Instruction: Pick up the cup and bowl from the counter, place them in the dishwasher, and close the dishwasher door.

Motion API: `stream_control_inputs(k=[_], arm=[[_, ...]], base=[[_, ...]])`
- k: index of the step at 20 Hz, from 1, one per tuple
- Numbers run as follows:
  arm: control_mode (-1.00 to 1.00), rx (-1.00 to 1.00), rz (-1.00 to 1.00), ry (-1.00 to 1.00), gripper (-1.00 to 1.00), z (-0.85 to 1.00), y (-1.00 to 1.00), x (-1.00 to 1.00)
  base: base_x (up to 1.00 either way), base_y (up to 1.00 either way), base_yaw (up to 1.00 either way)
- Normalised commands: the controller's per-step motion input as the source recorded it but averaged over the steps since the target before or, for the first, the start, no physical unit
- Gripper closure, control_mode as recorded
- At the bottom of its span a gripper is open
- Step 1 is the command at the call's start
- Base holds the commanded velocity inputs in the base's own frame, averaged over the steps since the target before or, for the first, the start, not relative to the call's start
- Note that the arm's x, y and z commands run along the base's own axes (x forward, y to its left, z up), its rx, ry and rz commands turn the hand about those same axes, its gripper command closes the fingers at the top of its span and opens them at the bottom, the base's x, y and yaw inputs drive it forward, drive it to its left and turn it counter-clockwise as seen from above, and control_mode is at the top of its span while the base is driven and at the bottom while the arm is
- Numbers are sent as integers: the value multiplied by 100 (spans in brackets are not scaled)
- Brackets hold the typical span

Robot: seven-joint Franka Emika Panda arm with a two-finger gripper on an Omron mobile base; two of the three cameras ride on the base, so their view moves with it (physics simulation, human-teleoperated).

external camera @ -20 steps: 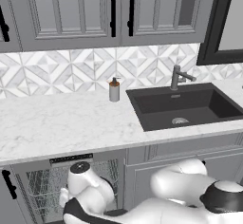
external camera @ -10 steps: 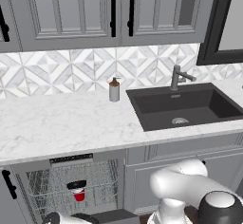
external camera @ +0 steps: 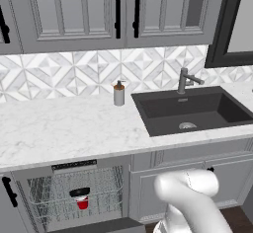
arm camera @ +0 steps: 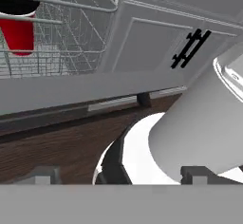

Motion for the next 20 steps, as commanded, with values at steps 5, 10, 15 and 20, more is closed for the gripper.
stream_control_inputs(k=[5,10,15,20], arm=[[-100,-37,7,-49,-100,-75,69,8],[-100,-23,2,-36,-100,-67,92,64],[-100,-19,2,-11,-100,-100,100,32],[-100,-21,16,0,-100,-100,86,23]], base=[[0,0,0],[0,0,0],[0,0,0],[0,0,0]])
